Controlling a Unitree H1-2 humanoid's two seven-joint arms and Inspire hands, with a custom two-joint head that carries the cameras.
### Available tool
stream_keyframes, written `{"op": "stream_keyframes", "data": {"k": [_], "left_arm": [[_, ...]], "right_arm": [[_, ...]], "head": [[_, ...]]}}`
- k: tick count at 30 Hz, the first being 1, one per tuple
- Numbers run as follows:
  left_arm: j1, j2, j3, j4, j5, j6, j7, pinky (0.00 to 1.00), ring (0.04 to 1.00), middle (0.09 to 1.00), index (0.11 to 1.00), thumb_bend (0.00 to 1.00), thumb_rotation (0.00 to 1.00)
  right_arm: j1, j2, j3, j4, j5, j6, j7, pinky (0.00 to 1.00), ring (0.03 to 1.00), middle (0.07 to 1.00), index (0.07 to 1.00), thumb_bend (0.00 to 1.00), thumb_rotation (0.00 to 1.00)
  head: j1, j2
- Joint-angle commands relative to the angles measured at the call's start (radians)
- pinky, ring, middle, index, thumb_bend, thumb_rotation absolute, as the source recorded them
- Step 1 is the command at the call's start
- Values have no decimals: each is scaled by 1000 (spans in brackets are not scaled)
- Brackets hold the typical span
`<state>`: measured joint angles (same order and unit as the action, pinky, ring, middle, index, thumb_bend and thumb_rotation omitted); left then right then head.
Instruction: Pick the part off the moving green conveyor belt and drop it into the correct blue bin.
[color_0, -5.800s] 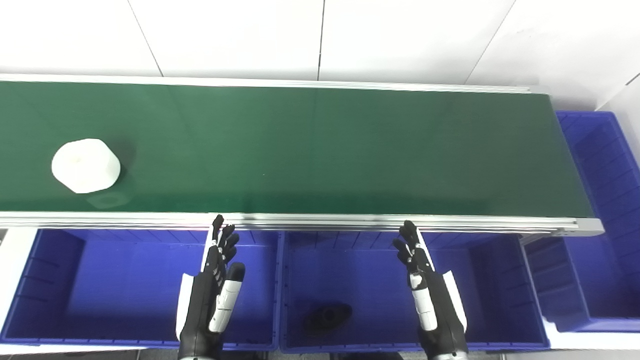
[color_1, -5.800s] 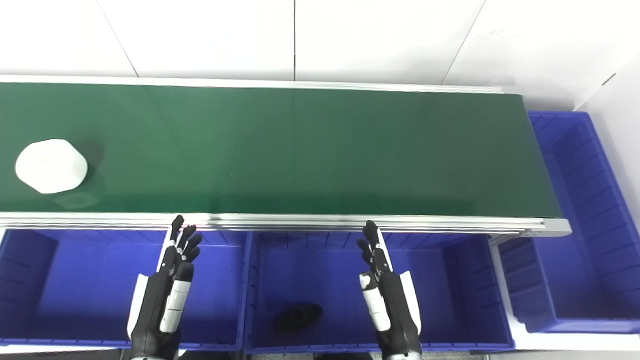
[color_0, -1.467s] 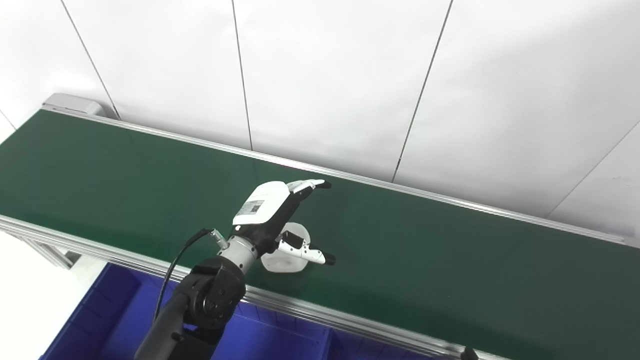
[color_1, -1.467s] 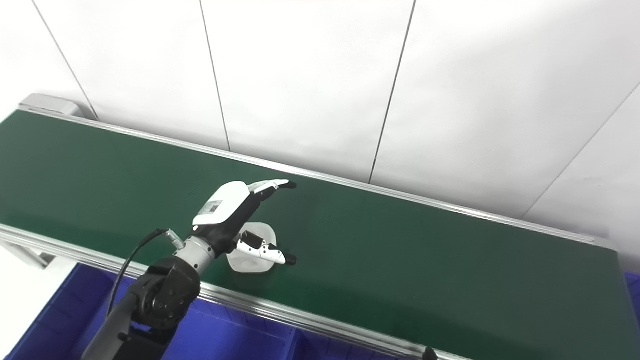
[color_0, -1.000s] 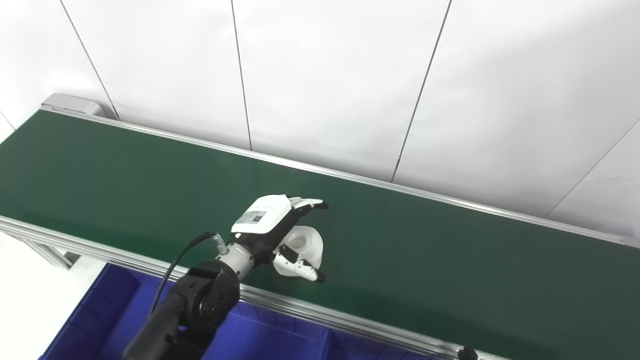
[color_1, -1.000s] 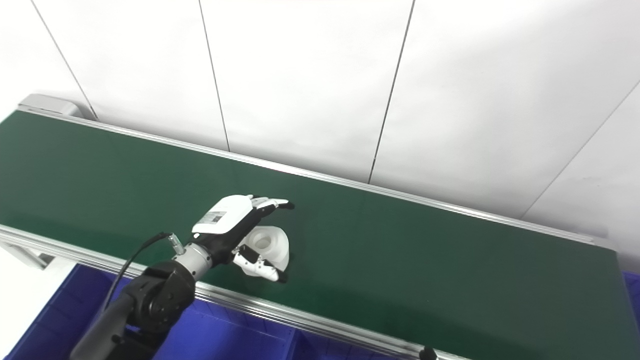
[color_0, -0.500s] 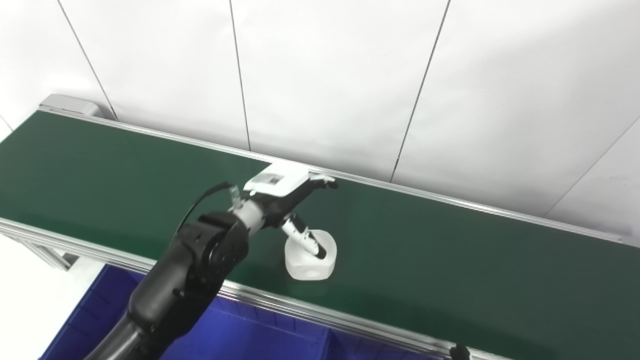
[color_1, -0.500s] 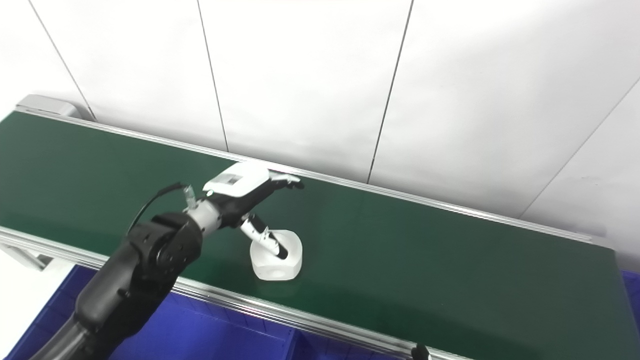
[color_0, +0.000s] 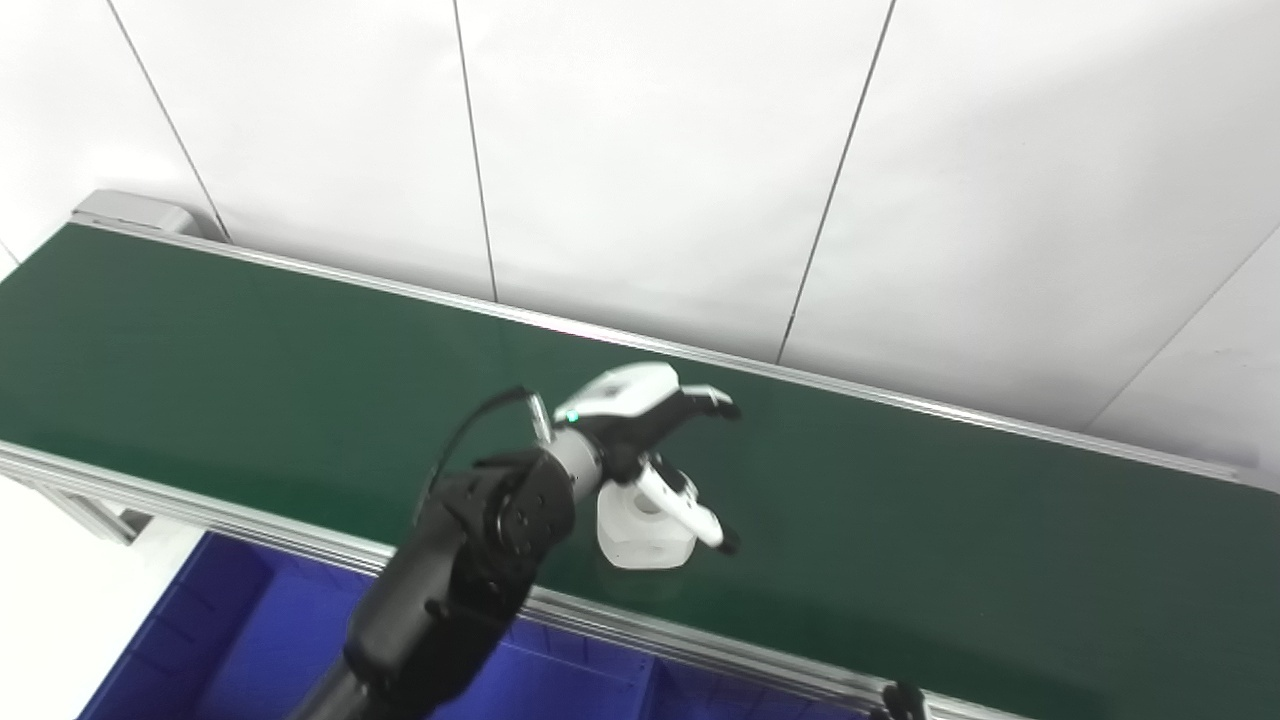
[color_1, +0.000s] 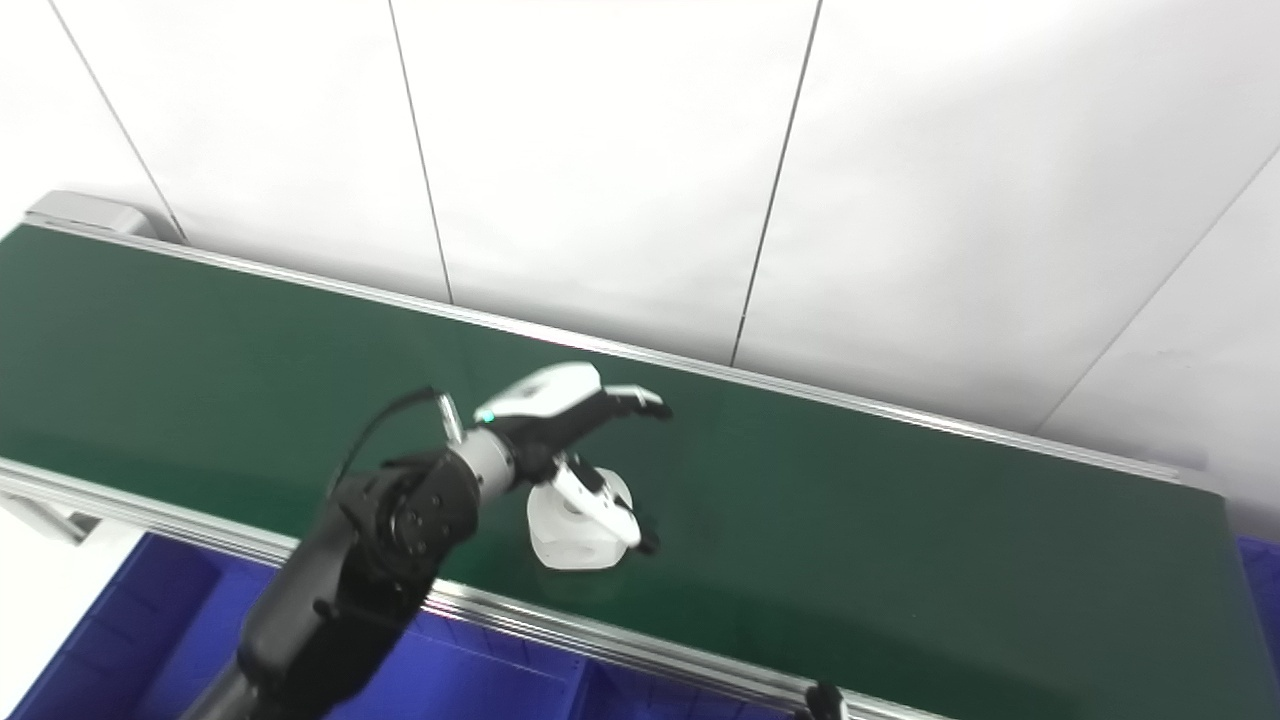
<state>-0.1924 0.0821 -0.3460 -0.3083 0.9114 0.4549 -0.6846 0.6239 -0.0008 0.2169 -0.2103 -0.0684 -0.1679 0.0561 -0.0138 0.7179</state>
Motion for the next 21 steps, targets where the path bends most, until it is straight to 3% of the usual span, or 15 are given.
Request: {"op": "stream_keyframes", "data": {"k": [1,6,12,16,21], "left_arm": [[-1,-18,-24,5,11,-2,55,901,908,906,872,1000,369],[27,-42,-72,46,13,-33,152,925,916,902,883,981,391],[47,-33,-134,81,62,-65,277,903,903,892,875,959,360],[54,-20,-164,178,130,-133,484,896,890,867,864,961,329],[51,-39,-153,317,145,-195,769,887,905,877,849,941,238]], "right_arm": [[11,11,7,-38,-8,-5,-6,1000,966,974,1000,871,1000],[14,19,17,-41,-19,-3,-14,1000,955,969,1000,865,1000],[18,21,28,-50,-20,-1,-12,1000,959,971,1000,869,999],[27,23,34,-59,-24,3,-15,1000,958,971,1000,874,1000],[34,25,38,-63,-17,-1,-16,1000,965,971,1000,878,996]], "head": [[-13,6],[-46,15],[-71,25],[-90,29],[-102,29]]}}
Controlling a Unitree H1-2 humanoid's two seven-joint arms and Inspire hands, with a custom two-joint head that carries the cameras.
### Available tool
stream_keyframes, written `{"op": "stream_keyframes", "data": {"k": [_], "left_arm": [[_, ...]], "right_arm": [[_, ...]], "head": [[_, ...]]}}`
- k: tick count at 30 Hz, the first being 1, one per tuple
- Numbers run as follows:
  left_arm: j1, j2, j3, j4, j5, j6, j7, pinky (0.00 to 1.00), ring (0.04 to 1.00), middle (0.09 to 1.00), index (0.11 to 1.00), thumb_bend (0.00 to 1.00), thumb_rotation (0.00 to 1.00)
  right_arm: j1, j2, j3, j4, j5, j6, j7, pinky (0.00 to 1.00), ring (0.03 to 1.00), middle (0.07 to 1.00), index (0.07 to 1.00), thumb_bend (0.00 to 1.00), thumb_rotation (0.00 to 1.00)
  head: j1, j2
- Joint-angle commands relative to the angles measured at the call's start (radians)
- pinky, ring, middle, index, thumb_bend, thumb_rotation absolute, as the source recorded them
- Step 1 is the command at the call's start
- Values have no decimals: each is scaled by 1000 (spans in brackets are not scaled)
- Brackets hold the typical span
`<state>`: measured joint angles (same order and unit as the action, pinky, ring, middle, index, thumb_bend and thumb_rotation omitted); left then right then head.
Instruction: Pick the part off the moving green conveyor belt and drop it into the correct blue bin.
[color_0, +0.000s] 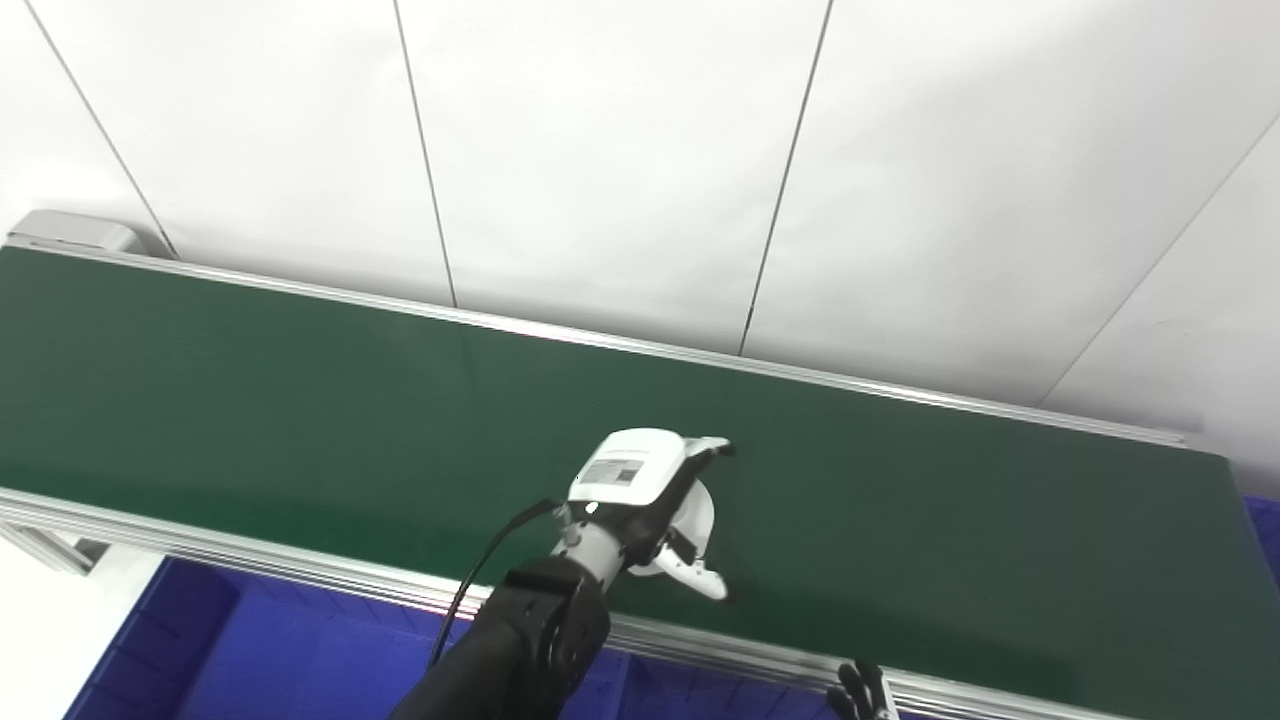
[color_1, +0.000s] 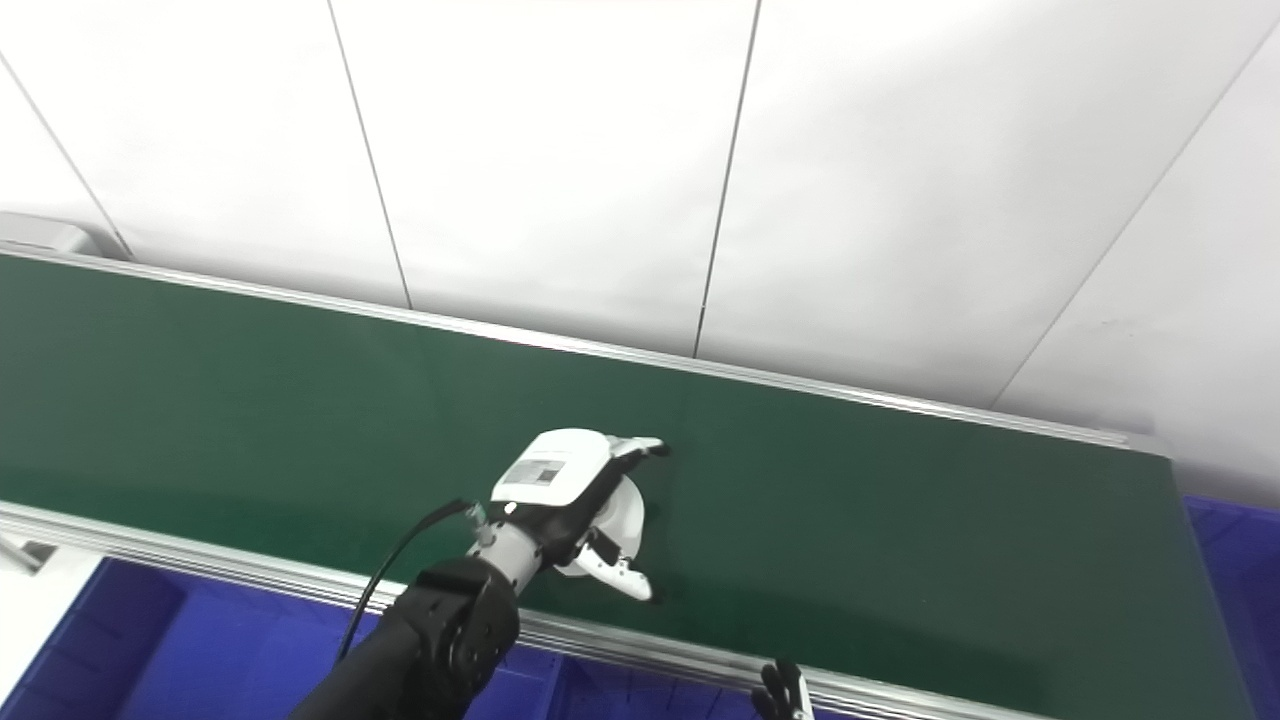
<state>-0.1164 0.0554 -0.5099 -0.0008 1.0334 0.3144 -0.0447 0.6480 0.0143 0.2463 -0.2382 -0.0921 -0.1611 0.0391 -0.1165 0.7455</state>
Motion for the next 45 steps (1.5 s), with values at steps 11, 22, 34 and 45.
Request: {"op": "stream_keyframes", "data": {"k": [11,22,34,45], "left_arm": [[-88,25,-23,70,36,-12,25,894,878,850,810,984,229],[-80,-36,12,108,-80,-7,-33,531,531,543,501,591,30],[-99,-60,-2,29,-82,109,-174,282,348,415,512,520,0],[-121,-19,38,-184,-60,107,-183,350,399,434,497,524,0]], "right_arm": [[24,13,19,-65,12,12,-3,997,968,971,1000,865,978],[32,15,22,-76,8,15,-9,1000,967,967,1000,869,977],[42,19,30,-93,7,21,-11,995,960,968,1000,857,980],[46,8,24,-116,12,41,-8,989,960,968,1000,861,993]], "head": [[-11,12],[-19,19],[-25,31],[46,74]]}}
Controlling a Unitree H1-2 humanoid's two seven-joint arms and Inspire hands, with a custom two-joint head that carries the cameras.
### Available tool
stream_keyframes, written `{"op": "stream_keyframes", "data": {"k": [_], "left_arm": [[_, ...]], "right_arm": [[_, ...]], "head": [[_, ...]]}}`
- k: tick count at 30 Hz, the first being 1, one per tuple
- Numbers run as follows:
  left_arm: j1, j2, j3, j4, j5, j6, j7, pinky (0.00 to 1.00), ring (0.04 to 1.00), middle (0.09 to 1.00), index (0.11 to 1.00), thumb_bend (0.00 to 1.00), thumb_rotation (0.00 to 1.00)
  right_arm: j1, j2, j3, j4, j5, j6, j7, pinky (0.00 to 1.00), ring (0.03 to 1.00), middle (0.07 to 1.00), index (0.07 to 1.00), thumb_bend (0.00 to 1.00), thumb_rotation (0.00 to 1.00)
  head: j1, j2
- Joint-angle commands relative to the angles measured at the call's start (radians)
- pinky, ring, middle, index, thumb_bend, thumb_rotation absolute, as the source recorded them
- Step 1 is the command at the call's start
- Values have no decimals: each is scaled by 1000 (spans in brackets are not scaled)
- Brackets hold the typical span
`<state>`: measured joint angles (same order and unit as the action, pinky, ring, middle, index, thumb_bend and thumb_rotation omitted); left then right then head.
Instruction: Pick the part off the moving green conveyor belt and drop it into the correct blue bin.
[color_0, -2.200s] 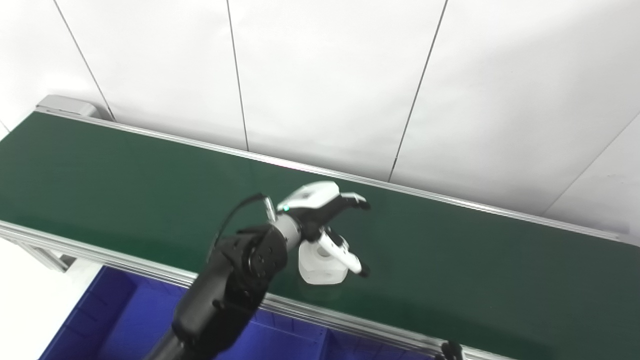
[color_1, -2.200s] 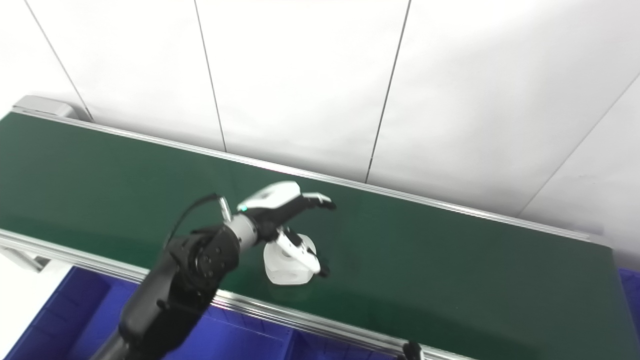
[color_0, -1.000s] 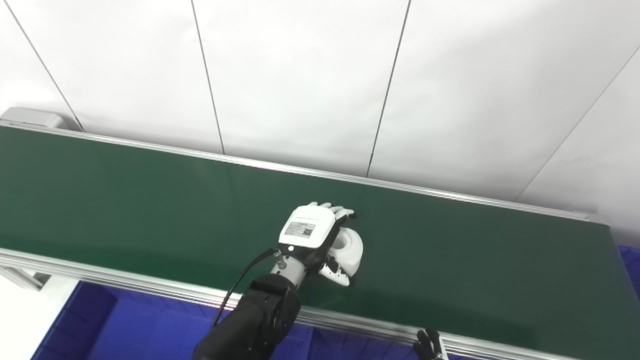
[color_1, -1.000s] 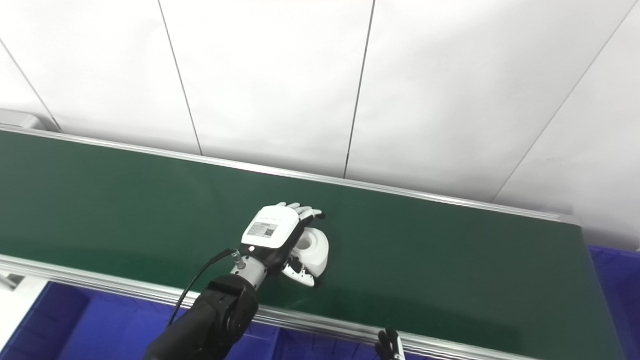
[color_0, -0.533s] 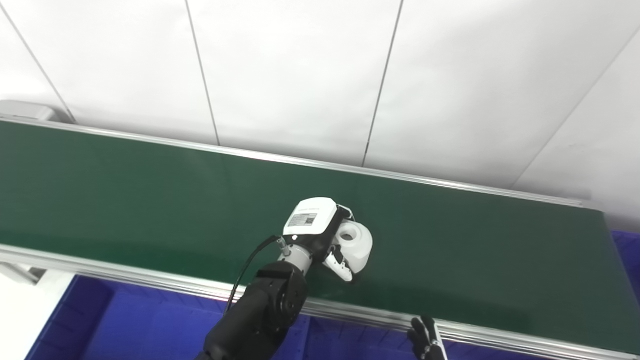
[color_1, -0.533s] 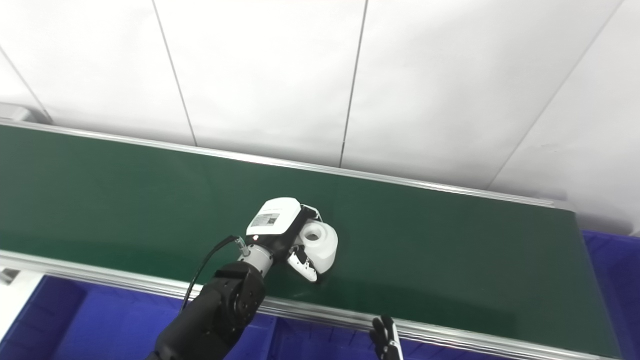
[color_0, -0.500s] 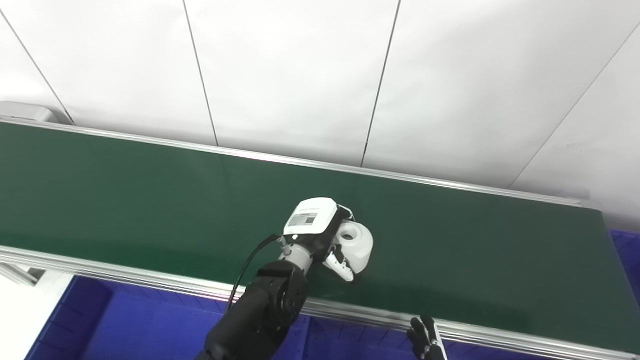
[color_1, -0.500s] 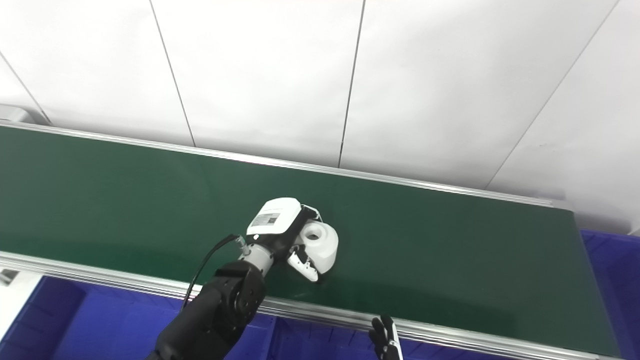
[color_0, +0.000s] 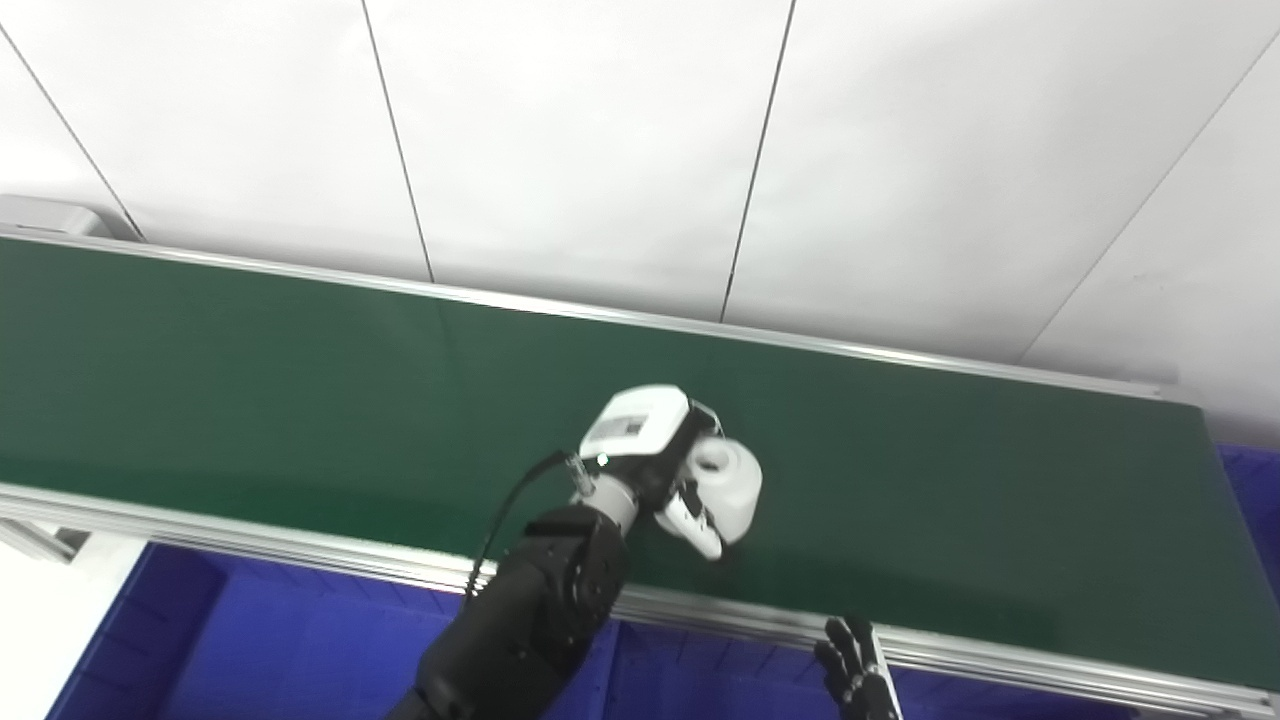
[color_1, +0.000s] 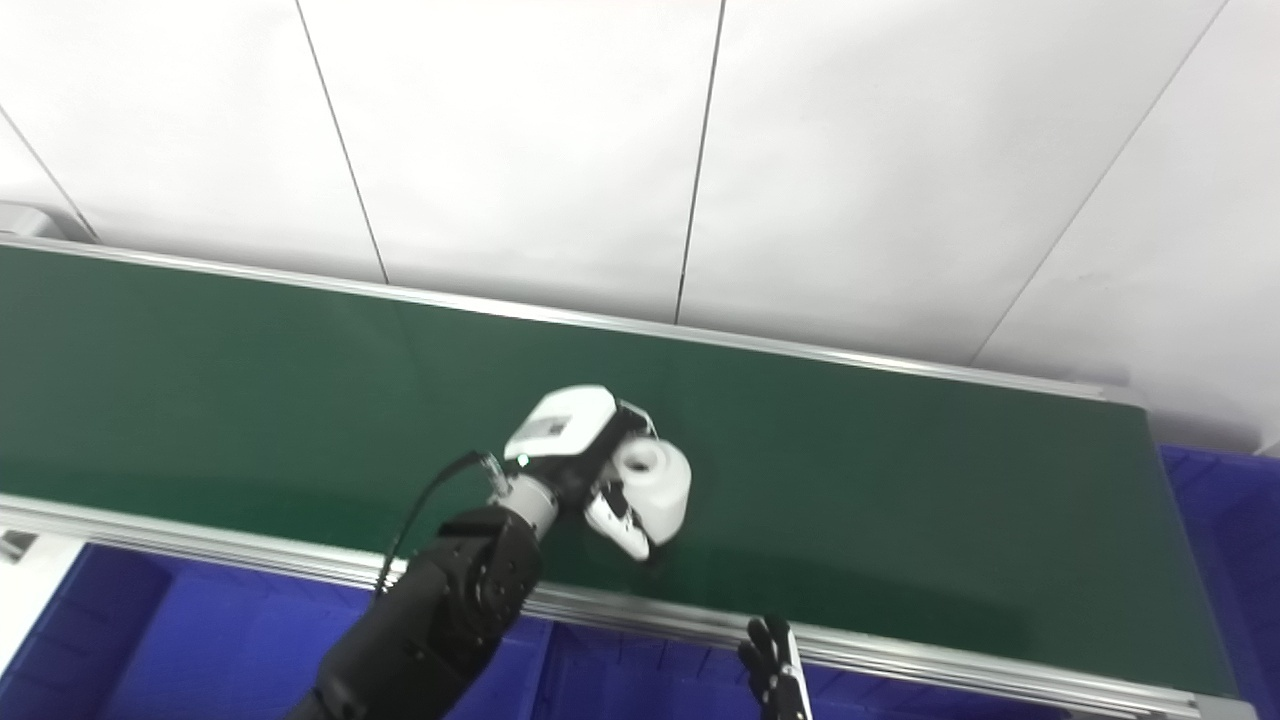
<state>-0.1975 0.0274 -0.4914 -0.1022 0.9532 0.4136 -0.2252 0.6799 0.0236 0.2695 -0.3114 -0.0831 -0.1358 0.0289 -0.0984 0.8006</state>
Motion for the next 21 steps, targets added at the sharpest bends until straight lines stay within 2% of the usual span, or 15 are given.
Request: {"op": "stream_keyframes", "data": {"k": [1,6,10,13,15,17,21], "left_arm": [[-43,14,27,-116,24,19,-23,348,401,437,497,524,0],[-30,90,93,-333,45,17,-106,336,404,480,486,524,0],[58,188,147,-482,31,-27,-155,320,376,445,496,524,0],[161,249,185,-556,29,-58,-154,297,341,420,501,522,0],[245,285,221,-602,30,-62,-168,308,354,429,510,521,0],[299,305,247,-620,30,-78,-167,298,353,432,513,521,0],[496,370,350,-616,-24,-136,-112,317,350,414,510,519,0]], "right_arm": [[15,-3,-1,-51,2,22,3,991,959,967,1000,864,997],[7,-21,-19,-85,48,47,14,993,957,969,1000,840,994],[1,-40,-37,-109,82,80,20,996,956,968,1000,833,996],[-6,-49,-49,-113,110,90,22,984,946,962,1000,839,991],[-11,-53,-55,-118,125,99,24,964,934,957,1000,839,980],[-15,-56,-58,-124,134,109,24,958,931,956,1000,837,976],[-16,-63,-57,-131,139,125,27,956,937,958,1000,829,973]], "head": [[39,23],[143,72],[193,84],[207,92],[218,96],[230,96],[232,97]]}}
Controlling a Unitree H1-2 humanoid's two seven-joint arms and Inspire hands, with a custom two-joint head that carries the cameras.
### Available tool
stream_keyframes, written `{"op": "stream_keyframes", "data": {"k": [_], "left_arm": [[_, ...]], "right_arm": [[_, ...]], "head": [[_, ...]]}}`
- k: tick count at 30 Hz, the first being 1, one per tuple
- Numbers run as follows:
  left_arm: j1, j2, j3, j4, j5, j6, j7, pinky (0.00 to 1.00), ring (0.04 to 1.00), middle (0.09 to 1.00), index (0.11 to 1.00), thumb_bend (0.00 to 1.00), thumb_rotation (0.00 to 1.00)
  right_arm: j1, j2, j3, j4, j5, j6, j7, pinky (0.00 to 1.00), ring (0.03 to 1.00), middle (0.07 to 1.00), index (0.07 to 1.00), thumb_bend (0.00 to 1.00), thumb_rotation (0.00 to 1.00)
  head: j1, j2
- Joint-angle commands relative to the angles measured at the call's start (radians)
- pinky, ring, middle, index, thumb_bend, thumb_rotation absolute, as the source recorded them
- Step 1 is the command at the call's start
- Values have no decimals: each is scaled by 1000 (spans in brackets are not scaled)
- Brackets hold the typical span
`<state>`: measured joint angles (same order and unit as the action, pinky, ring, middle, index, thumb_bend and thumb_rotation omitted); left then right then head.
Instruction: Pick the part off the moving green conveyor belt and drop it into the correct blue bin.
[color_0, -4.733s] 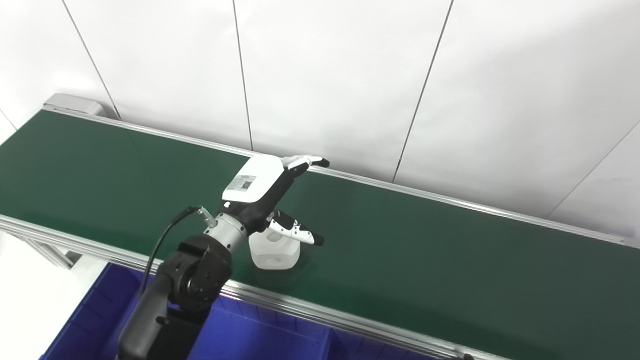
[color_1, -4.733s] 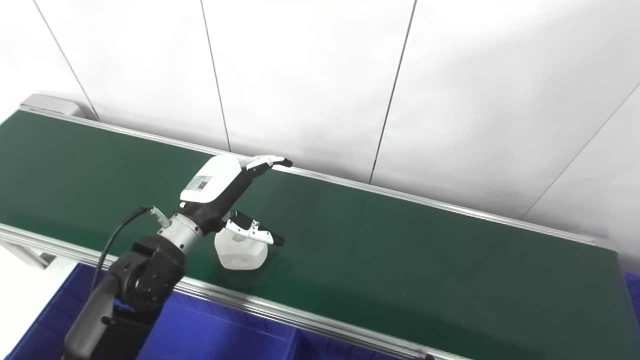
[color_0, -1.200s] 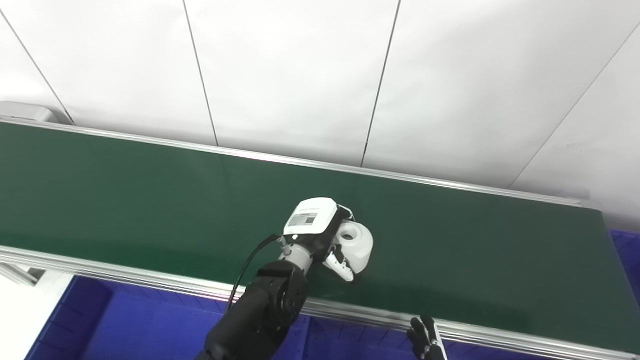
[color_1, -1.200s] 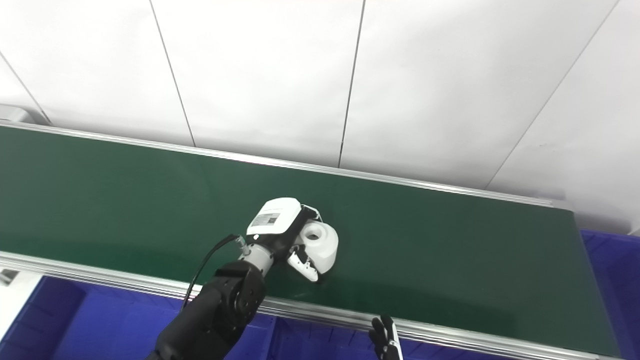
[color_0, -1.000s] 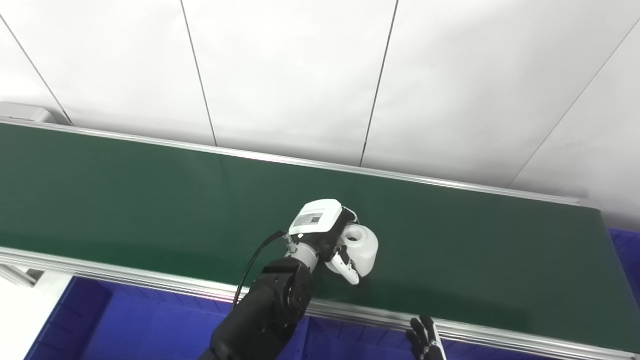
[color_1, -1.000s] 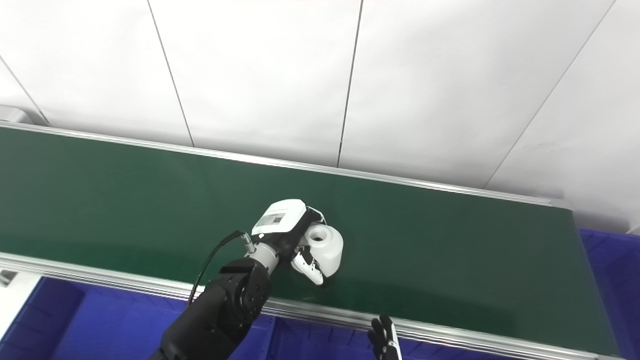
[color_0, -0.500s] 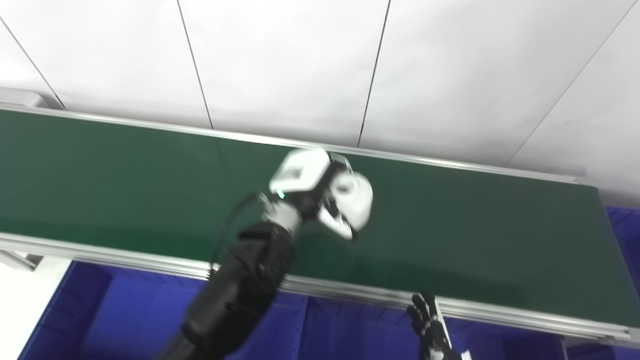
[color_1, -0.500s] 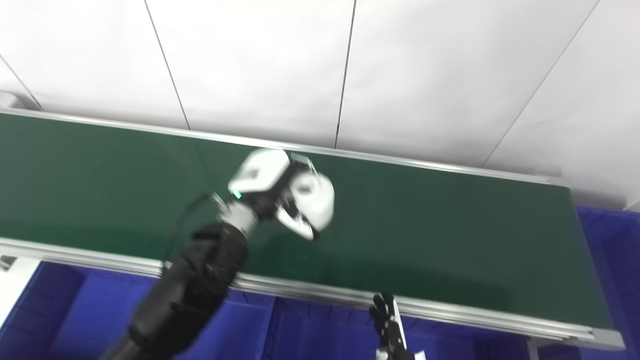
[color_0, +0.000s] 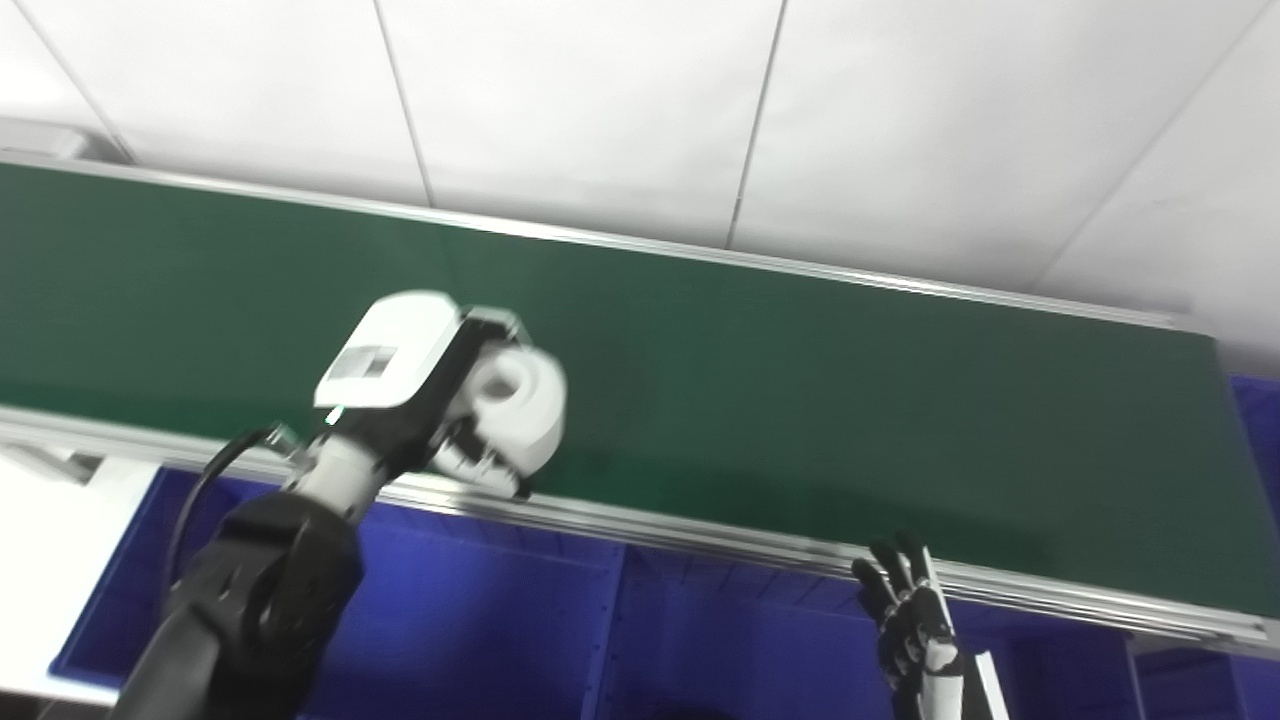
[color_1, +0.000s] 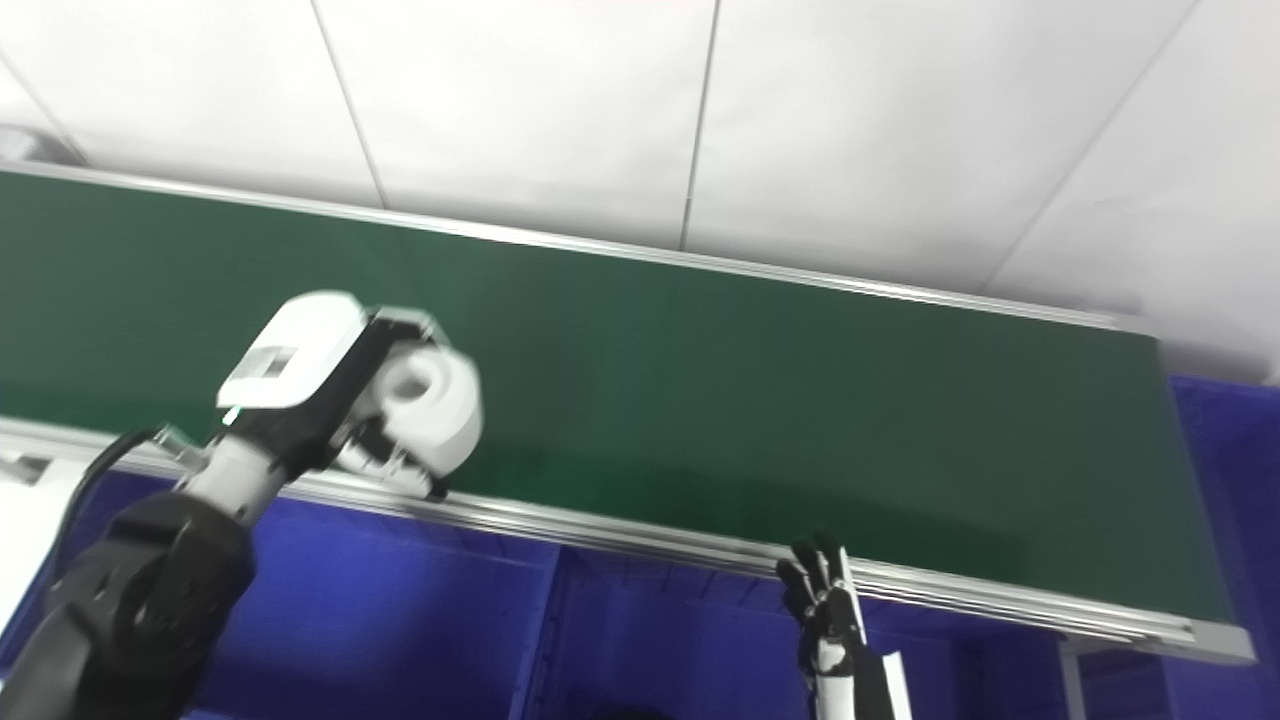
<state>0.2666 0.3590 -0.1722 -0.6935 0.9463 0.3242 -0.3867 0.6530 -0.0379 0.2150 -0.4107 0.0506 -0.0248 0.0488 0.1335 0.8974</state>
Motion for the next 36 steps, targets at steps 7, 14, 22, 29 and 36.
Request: {"op": "stream_keyframes", "data": {"k": [7,14,22,29,36], "left_arm": [[262,130,180,100,-125,-183,135,332,352,407,506,518,0],[338,153,176,196,-87,-230,132,288,336,398,501,518,0],[325,124,141,213,-44,-214,105,294,347,405,505,518,0],[315,93,148,232,-21,-233,167,590,666,709,666,811,192],[328,84,157,210,1,-214,160,797,832,850,835,930,392]], "right_arm": [[18,4,-2,-33,-5,19,2,938,911,941,996,833,966],[8,-1,1,-41,1,33,11,939,936,949,998,835,961],[-3,-16,-3,-57,-2,55,18,951,935,951,998,824,958],[-1,-13,-9,-61,8,64,15,947,925,948,996,827,939],[-5,-13,-4,-62,-2,69,16,957,936,952,1000,835,948]], "head": [[-5,-3],[-21,-1],[-35,4],[-42,7],[-43,5]]}}
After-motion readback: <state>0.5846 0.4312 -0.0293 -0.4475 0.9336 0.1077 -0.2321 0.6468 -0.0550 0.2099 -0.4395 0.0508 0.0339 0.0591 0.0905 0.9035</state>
